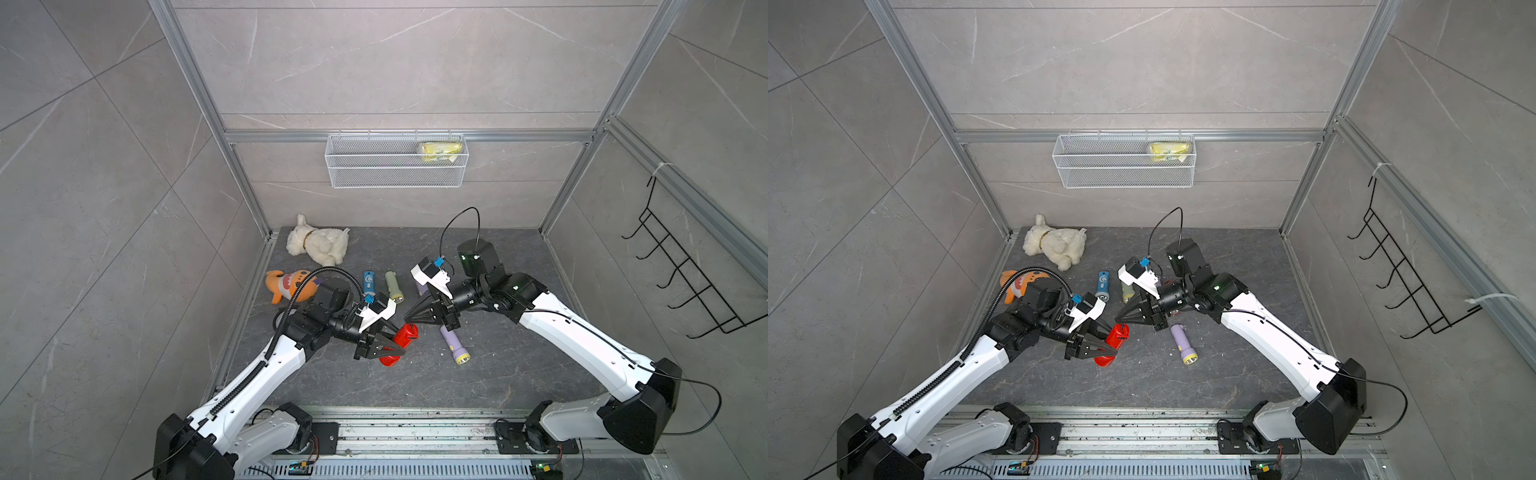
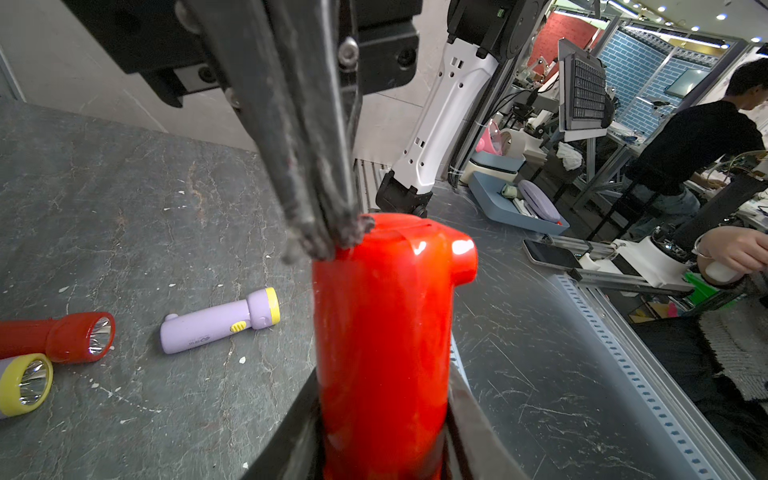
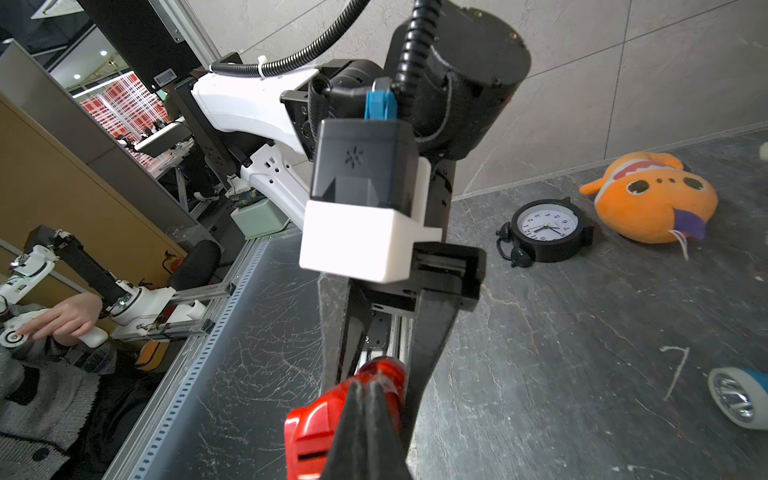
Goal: Close the plug at the bottom of the flashlight
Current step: Close the plug of the flashlight.
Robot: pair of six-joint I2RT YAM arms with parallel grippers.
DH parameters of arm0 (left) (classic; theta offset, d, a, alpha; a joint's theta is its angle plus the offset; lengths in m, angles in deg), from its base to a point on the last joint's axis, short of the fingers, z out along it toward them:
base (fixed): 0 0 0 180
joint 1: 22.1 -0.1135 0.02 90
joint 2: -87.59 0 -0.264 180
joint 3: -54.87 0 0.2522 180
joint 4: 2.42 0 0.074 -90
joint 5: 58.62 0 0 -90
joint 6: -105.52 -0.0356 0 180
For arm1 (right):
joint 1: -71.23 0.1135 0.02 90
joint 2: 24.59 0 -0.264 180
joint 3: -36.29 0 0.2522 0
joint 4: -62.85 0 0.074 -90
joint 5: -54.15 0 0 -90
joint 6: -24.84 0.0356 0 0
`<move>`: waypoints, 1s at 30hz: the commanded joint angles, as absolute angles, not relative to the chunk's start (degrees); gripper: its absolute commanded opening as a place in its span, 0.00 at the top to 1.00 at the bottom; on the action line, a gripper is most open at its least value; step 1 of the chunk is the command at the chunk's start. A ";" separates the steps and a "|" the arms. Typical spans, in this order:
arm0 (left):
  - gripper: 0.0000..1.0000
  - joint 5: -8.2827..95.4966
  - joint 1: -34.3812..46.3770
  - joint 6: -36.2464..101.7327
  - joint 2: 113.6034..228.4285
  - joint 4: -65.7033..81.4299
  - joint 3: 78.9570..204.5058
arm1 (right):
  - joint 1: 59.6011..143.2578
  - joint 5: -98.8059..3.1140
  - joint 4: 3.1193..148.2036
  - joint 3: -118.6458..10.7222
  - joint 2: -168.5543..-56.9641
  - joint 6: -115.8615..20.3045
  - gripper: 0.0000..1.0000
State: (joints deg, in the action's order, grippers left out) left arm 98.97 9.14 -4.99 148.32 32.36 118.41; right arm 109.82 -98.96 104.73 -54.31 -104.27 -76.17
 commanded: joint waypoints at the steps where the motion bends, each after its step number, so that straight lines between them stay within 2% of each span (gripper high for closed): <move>1: 1.00 101.10 8.88 -5.39 147.07 27.08 121.16 | 110.95 -96.54 106.40 -54.65 -104.68 -76.27 0.95; 7: 1.00 101.22 8.91 -5.38 147.45 27.08 121.16 | 110.96 -97.25 104.18 -58.69 -104.03 -75.16 0.71; 10: 1.00 101.25 8.85 -5.48 147.54 27.08 121.13 | 110.91 -97.49 105.15 -59.17 -103.71 -75.60 0.65; 30: 1.00 101.31 8.92 -6.01 147.49 27.87 121.77 | 110.95 -97.06 106.94 -53.24 -100.58 -75.70 0.63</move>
